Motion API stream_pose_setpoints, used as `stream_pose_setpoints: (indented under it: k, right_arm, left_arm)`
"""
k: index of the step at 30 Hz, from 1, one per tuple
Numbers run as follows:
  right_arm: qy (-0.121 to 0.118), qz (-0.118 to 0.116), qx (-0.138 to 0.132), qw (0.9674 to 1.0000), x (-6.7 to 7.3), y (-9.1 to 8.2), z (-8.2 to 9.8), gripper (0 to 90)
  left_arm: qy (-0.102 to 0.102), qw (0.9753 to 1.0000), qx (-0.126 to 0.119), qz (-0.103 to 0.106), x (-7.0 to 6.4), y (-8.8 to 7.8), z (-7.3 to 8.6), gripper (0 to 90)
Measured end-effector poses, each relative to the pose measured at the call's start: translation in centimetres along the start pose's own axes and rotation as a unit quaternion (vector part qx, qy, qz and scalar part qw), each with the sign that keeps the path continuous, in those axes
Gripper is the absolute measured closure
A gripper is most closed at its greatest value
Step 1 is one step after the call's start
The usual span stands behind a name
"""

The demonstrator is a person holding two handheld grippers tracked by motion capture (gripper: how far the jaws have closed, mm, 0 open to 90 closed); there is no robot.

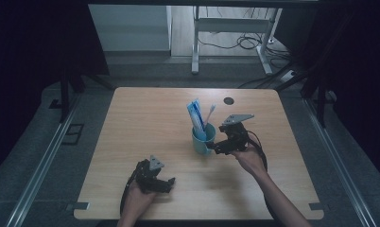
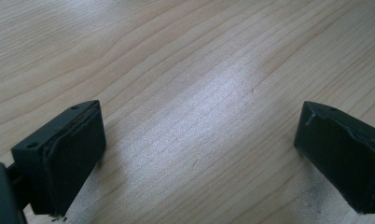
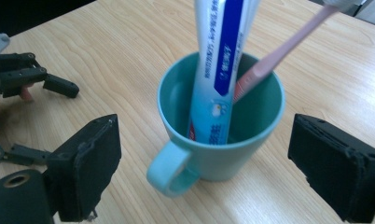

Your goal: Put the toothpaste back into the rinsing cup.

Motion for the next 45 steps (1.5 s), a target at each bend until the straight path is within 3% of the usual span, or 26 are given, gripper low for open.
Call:
stream_pose_setpoints:
  k: [13,33,45]
  right_arm:
    - [-0.011,0.023,0.018,0.9995,-1.1,-1.7,1.6,2.2]
    - [0.004,0.065,0.034,0.9973,-3.2,-4.9,6.1,0.9]
    - [0.026,0.082,0.034,0.9957,-4.3,-6.5,9.2,0.9]
  left_arm:
    - [-0.001,1.0000,0.001,0.000,0.0,0.0,0.0,2.0]
    - [-0.002,1.0000,0.000,0.000,0.0,0.0,0.0,2.0]
    - [-0.004,1.0000,-0.001,0.000,-0.1,0.0,0.0,2.0]
Point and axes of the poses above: each handheld gripper's, and its own axes: y roughly forward along the jaws, z roughly out of its underside, x roughly to its left, the point moved 8 cm from there along y, roughly forward along the jaws, and after that the axes turned 1 degree about -y, right-handed, at the moved point
